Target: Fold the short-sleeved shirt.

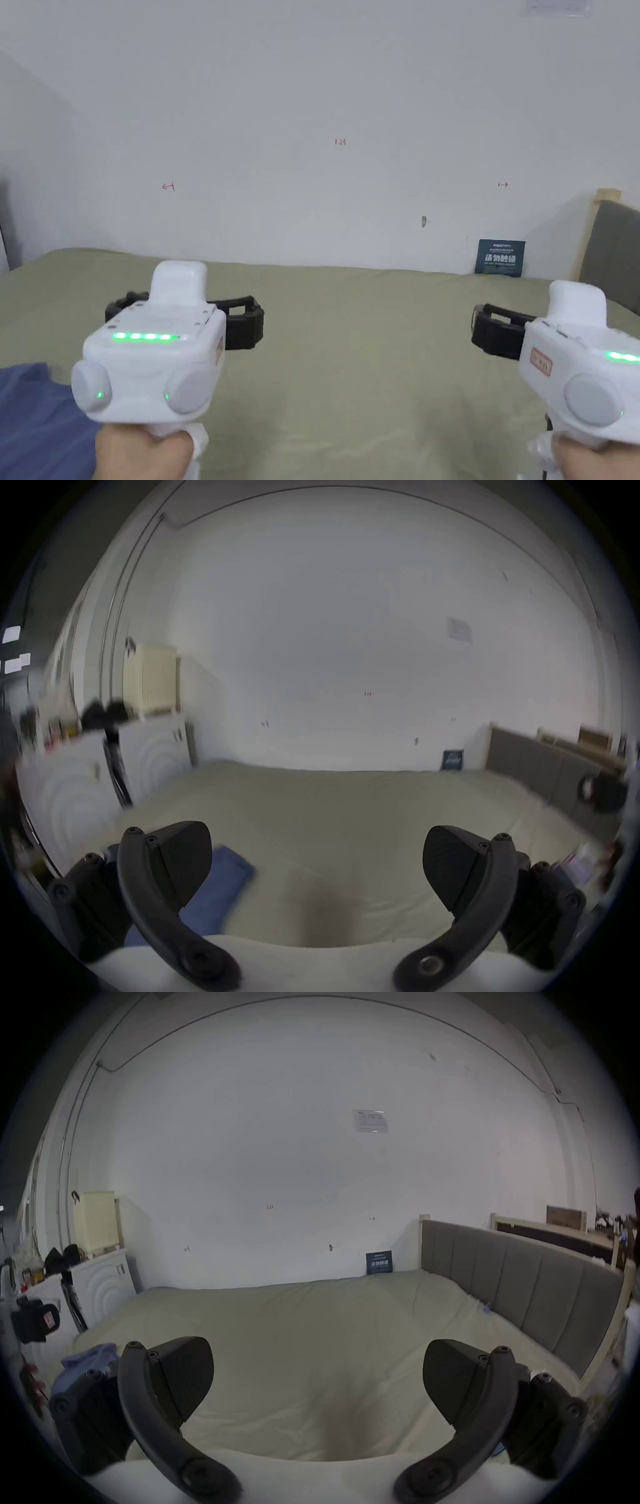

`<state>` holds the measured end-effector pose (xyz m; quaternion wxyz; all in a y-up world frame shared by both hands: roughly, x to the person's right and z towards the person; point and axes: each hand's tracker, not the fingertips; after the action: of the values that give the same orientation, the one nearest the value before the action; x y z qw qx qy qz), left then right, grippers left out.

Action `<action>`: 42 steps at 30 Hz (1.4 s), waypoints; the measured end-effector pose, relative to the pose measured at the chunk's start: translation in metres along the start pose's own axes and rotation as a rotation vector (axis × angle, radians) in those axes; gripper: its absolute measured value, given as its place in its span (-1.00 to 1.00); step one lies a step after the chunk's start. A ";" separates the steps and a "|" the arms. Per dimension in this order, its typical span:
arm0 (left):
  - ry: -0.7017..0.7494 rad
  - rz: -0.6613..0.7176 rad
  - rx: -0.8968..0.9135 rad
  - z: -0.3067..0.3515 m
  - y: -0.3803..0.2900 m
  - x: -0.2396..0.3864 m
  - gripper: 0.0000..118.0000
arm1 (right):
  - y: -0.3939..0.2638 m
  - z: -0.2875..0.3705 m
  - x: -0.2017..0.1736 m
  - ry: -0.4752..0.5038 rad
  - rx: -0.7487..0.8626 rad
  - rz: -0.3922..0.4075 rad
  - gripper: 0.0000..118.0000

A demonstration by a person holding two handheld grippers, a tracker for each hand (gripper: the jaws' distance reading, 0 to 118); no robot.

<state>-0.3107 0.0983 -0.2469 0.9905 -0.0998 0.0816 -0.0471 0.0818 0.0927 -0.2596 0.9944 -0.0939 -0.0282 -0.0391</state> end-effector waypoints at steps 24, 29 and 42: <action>-0.043 0.338 0.057 0.014 0.031 -0.015 1.00 | 0.045 0.012 -0.021 0.002 0.135 0.074 0.99; 0.048 0.230 0.076 0.017 -0.009 -0.003 1.00 | 0.000 0.001 -0.012 -0.086 0.089 -0.006 0.99; 0.051 0.117 0.100 0.011 0.016 0.000 1.00 | 0.011 0.017 -0.027 -0.083 0.123 0.084 1.00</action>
<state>-0.3073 0.1161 -0.2396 0.9929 -0.0442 0.1100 0.0043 0.0549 0.1090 -0.2471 0.9970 -0.0352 -0.0680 0.0085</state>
